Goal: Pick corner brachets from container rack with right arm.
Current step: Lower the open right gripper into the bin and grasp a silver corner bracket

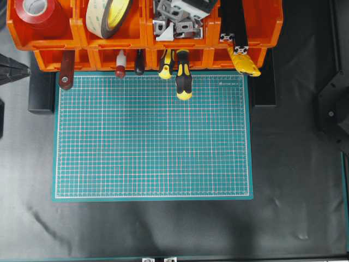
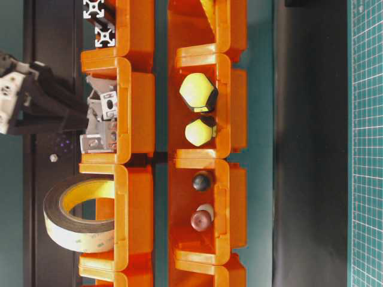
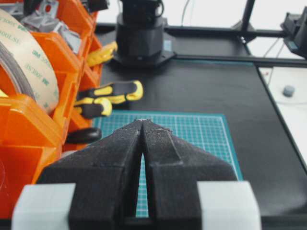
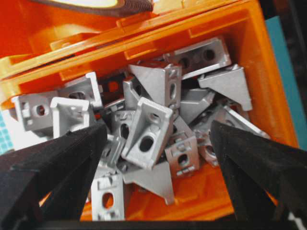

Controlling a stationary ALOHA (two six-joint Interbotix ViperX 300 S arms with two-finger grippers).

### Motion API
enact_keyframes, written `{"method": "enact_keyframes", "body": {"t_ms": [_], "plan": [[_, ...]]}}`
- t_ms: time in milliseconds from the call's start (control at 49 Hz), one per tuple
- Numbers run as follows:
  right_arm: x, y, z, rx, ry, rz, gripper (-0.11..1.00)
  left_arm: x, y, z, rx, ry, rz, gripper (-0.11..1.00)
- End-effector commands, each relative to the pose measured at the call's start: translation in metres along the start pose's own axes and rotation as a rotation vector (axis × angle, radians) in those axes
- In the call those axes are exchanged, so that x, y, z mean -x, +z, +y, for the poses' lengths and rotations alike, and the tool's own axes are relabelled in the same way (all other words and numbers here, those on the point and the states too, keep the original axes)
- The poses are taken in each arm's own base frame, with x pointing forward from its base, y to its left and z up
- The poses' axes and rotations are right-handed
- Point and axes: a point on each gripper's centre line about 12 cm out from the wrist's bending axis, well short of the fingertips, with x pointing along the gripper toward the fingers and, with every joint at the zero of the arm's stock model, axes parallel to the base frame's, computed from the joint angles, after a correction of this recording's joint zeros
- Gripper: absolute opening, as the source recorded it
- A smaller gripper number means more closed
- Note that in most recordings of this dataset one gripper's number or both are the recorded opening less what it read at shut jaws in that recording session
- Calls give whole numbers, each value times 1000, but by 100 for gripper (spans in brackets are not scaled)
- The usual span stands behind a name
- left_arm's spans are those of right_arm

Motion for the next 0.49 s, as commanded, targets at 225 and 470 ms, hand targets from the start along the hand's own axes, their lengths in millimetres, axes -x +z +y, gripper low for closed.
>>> {"method": "enact_keyframes", "body": {"t_ms": [225,470], "plan": [[-3,2,-1,-13,8,16,85,1,12,0,-1,2,-31,1],[-7,3,-3,-20,11,21,84,1,13,0,1,3,-34,1]]}}
